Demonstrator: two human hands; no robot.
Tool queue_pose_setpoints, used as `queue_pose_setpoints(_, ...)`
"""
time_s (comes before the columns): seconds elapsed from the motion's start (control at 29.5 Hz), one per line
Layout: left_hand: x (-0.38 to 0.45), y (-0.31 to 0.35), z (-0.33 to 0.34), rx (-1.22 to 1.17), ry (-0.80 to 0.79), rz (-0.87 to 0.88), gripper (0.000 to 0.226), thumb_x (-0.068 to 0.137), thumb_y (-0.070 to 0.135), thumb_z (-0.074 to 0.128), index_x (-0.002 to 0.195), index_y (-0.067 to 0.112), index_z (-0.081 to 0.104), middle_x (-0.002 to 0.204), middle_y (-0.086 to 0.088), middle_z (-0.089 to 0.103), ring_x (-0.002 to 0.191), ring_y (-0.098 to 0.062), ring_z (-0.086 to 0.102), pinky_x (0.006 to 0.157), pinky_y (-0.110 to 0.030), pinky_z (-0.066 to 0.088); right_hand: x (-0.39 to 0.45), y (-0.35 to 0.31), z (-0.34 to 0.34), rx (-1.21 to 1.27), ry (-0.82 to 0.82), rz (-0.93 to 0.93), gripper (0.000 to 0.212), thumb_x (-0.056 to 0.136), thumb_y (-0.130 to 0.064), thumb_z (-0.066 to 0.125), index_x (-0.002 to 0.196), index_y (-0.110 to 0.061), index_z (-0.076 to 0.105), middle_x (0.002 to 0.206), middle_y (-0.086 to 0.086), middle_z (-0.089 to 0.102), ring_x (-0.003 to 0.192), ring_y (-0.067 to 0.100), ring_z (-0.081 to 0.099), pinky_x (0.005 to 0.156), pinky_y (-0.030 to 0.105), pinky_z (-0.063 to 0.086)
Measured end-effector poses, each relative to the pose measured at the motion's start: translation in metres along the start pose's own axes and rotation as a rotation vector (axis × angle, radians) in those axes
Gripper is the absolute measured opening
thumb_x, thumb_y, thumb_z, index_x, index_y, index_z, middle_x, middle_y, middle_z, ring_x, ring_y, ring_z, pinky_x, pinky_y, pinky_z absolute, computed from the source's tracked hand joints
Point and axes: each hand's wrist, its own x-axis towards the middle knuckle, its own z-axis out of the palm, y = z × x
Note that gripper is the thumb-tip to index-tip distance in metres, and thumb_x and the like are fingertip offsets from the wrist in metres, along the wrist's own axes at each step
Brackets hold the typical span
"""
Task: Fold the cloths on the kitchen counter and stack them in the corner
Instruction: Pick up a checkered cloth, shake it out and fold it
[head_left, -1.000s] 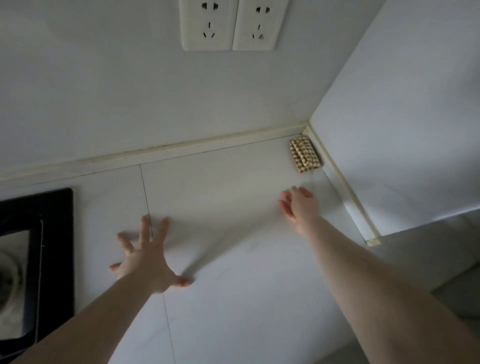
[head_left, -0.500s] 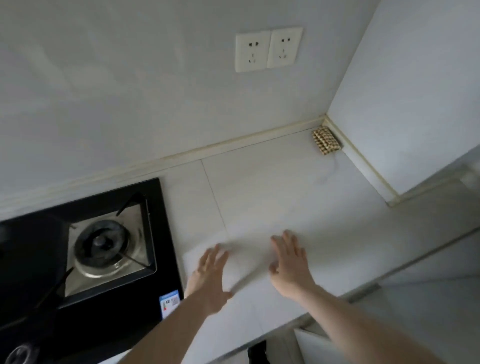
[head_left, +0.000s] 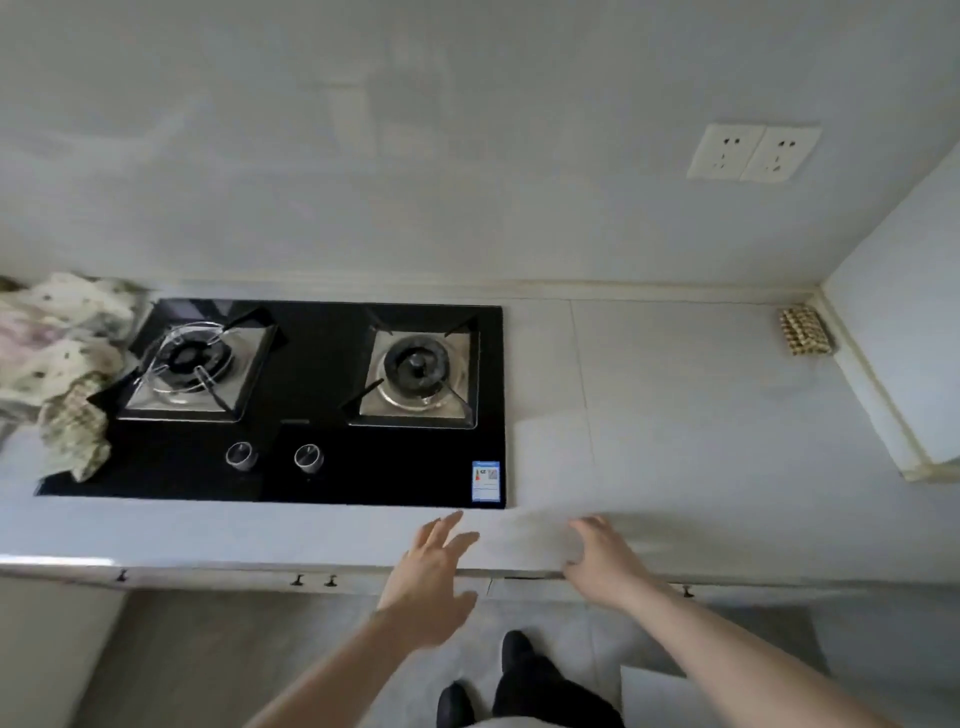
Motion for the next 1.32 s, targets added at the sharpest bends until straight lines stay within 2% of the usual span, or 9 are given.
queue_pose_setpoints(0.07, -0.019, -0.018, -0.016, -0.040, 0.080, -0.072, 0.072, 0.096, 0.045, 0.063, 0.158, 0.035, 0.029, 0.169, 0.014, 0.003, 0.156, -0.015, 0.005, 0.123, -0.039, 0.033, -0.004, -0.030, -0.004, -0.008, -0.012, -0.112, 0.063, 0.091, -0.023, 0.064, 0.150, -0.015, 0.043, 0.158, 0.005, 0.034, 0.148, 0.018, 0.033, 0.120, 0.024, 0.024)
queue_pose_setpoints(0.17, -0.042, -0.044, -0.040, -0.127, 0.225, -0.208, 0.070, 0.095, 0.041, 0.065, 0.157, 0.034, 0.032, 0.170, 0.010, 0.006, 0.156, -0.018, 0.007, 0.121, -0.039, 0.033, -0.006, -0.081, -0.016, -0.022, -0.036, -0.288, 0.062, 0.094, -0.023, 0.062, 0.153, -0.020, 0.041, 0.160, -0.002, 0.031, 0.146, 0.014, 0.036, 0.118, 0.024, 0.028)
queue_pose_setpoints(0.27, -0.068, -0.068, -0.062, -0.221, 0.340, -0.366, 0.069, 0.094, 0.039, 0.068, 0.155, 0.037, 0.035, 0.170, 0.008, 0.009, 0.156, -0.021, 0.009, 0.122, -0.042, 0.030, -0.002, -0.135, -0.033, -0.049, -0.070, -0.445, 0.061, 0.097, -0.024, 0.062, 0.154, -0.029, 0.040, 0.164, -0.009, 0.026, 0.148, 0.013, 0.035, 0.118, 0.029, 0.033)
queue_pose_setpoints(0.41, -0.109, -0.100, -0.076, -0.287, 0.497, -0.532, 0.065, 0.093, 0.039, 0.069, 0.151, 0.036, 0.039, 0.168, 0.008, 0.013, 0.155, -0.020, 0.012, 0.122, -0.039, 0.027, -0.003, -0.203, -0.045, -0.040, -0.140, -0.604, 0.059, 0.097, -0.027, 0.063, 0.151, -0.036, 0.041, 0.163, -0.014, 0.027, 0.147, 0.013, 0.036, 0.116, 0.036, 0.041)
queue_pose_setpoints(0.64, -0.189, -0.142, -0.079, -0.382, 0.708, -0.734, 0.066, 0.088, 0.038, 0.071, 0.148, 0.039, 0.043, 0.165, 0.009, 0.021, 0.152, -0.023, 0.020, 0.120, -0.039, 0.036, -0.016, -0.305, -0.013, -0.144, -0.281, -0.859, 0.060, 0.095, -0.029, 0.062, 0.151, -0.038, 0.042, 0.162, -0.015, 0.027, 0.146, 0.012, 0.035, 0.117, 0.040, 0.040)
queue_pose_setpoints(0.78, -0.224, -0.176, -0.086, -0.400, 0.784, -0.812, 0.065, 0.087, 0.036, 0.073, 0.146, 0.036, 0.046, 0.165, 0.005, 0.019, 0.151, -0.026, 0.023, 0.121, -0.041, 0.033, -0.028, -0.359, 0.011, -0.148, -0.342, -0.930, 0.061, 0.096, -0.029, 0.062, 0.152, -0.038, 0.040, 0.162, -0.016, 0.026, 0.146, 0.012, 0.034, 0.118, 0.041, 0.038)
queue_pose_setpoints(0.92, -0.233, -0.229, -0.102, -0.427, 0.800, -0.823, 0.063, 0.087, 0.035, 0.072, 0.145, 0.035, 0.047, 0.165, 0.005, 0.018, 0.151, -0.025, 0.024, 0.121, -0.040, 0.032, -0.028, -0.403, 0.033, -0.163, -0.365, -0.946, 0.062, 0.096, -0.030, 0.062, 0.153, -0.039, 0.038, 0.164, -0.016, 0.023, 0.149, 0.010, 0.029, 0.120, 0.042, 0.036)
queue_pose_setpoints(1.09, -0.217, -0.320, -0.130, -0.474, 0.786, -0.742, 0.060, 0.087, 0.035, 0.073, 0.141, 0.036, 0.049, 0.164, 0.005, 0.022, 0.150, -0.022, 0.025, 0.121, -0.037, 0.030, -0.007, -0.458, 0.061, -0.127, -0.272, -0.914, 0.059, 0.097, -0.030, 0.062, 0.152, -0.036, 0.041, 0.163, -0.016, 0.024, 0.149, 0.007, 0.029, 0.120, 0.031, 0.032)
queue_pose_setpoints(1.32, -0.171, -0.459, -0.174, -0.340, 0.497, -0.569, 0.061, 0.090, 0.034, 0.067, 0.146, 0.034, 0.044, 0.166, 0.006, 0.017, 0.152, -0.020, 0.023, 0.120, -0.035, 0.031, 0.033, -0.541, 0.130, -0.047, -0.131, -0.754, 0.056, 0.098, -0.026, 0.063, 0.150, -0.033, 0.044, 0.161, -0.015, 0.028, 0.148, 0.007, 0.032, 0.116, 0.026, 0.032)
